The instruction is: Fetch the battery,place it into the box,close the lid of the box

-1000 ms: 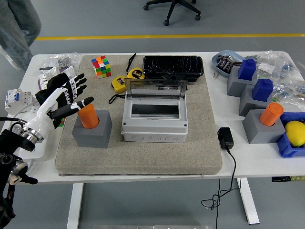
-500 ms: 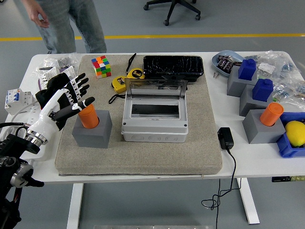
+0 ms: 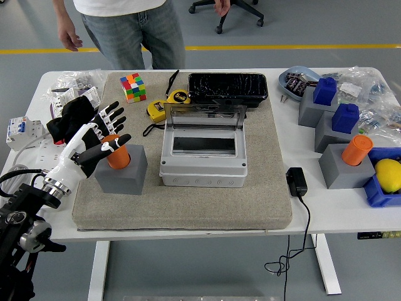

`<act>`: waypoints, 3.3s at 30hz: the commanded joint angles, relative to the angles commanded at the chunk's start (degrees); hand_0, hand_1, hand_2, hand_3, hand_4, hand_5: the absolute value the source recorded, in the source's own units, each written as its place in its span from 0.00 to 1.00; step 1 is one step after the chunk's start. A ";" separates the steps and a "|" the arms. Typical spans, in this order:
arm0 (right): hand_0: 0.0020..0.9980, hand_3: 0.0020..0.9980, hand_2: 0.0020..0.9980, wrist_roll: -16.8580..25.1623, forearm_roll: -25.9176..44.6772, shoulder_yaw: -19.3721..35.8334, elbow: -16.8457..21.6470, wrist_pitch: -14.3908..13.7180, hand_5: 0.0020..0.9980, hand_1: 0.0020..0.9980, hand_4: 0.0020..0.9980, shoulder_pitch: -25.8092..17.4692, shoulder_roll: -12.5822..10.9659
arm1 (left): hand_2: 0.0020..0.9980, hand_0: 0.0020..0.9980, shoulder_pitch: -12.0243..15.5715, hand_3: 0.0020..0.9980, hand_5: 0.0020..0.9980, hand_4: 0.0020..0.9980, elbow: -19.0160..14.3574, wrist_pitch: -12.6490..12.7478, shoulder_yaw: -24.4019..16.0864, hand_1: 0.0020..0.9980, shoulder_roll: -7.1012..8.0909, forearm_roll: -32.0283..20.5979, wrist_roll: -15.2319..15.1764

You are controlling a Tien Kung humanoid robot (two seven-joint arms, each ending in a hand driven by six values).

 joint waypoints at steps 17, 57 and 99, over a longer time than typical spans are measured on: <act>0.81 0.80 0.75 -0.05 -0.04 0.26 0.05 0.02 1.00 0.78 1.00 0.07 -0.02 | 1.00 1.00 -0.08 1.00 0.01 1.00 0.47 3.70 0.27 1.00 -0.26 6.59 -0.51; 0.81 0.80 0.75 -0.41 -0.16 0.39 0.07 -0.10 1.00 0.77 1.00 0.08 -0.23 | 0.52 0.68 -0.26 0.55 0.00 1.00 1.78 7.84 1.52 0.68 -0.23 6.81 -1.13; 0.81 0.79 0.75 -0.82 -1.16 1.23 0.12 -0.24 1.00 0.78 1.00 0.23 -0.41 | 0.26 0.19 -0.09 0.25 0.00 1.00 1.79 11.32 4.39 0.33 -0.23 4.92 -1.44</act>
